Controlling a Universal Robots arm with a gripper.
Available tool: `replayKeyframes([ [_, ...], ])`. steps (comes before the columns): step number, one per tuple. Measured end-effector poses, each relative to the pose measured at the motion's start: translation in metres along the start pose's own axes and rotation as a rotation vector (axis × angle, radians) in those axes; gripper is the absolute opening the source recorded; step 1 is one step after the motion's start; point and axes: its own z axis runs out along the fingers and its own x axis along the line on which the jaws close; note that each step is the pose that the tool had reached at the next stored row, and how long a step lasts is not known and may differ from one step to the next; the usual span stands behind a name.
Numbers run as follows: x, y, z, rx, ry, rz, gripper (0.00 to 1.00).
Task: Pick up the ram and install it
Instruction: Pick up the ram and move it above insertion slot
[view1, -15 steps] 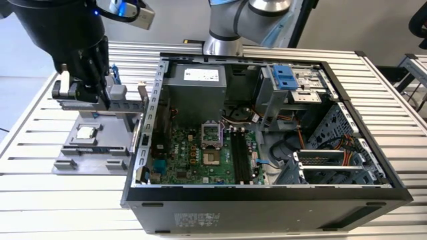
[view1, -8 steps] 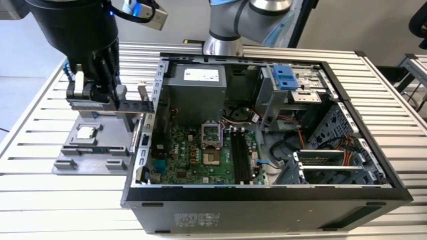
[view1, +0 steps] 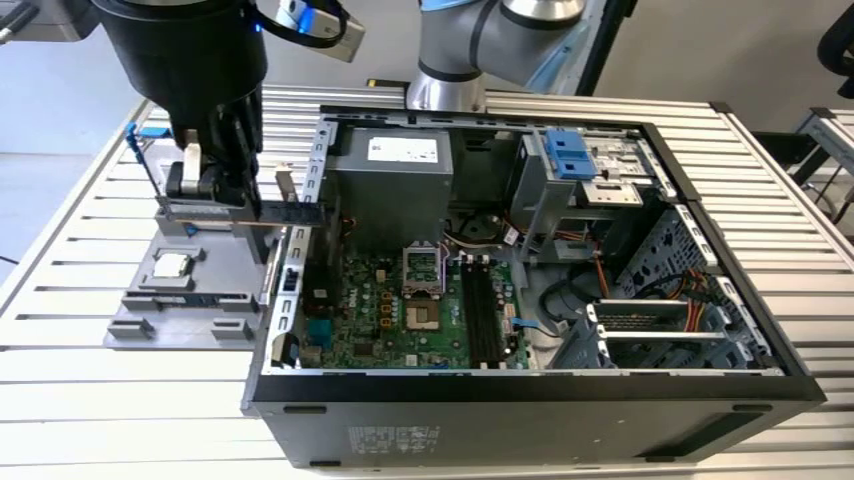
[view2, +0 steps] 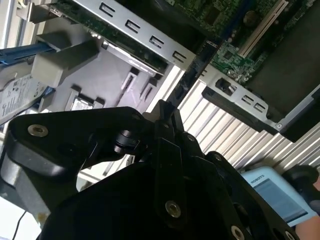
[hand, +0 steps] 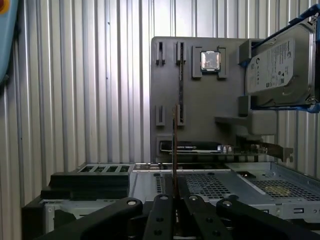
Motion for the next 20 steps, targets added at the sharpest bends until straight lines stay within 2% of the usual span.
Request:
replayKeyframes([
  [20, -0.001, -0.0399, -0.001, -0.0067, 0.0002, 0.0, 0.0],
])
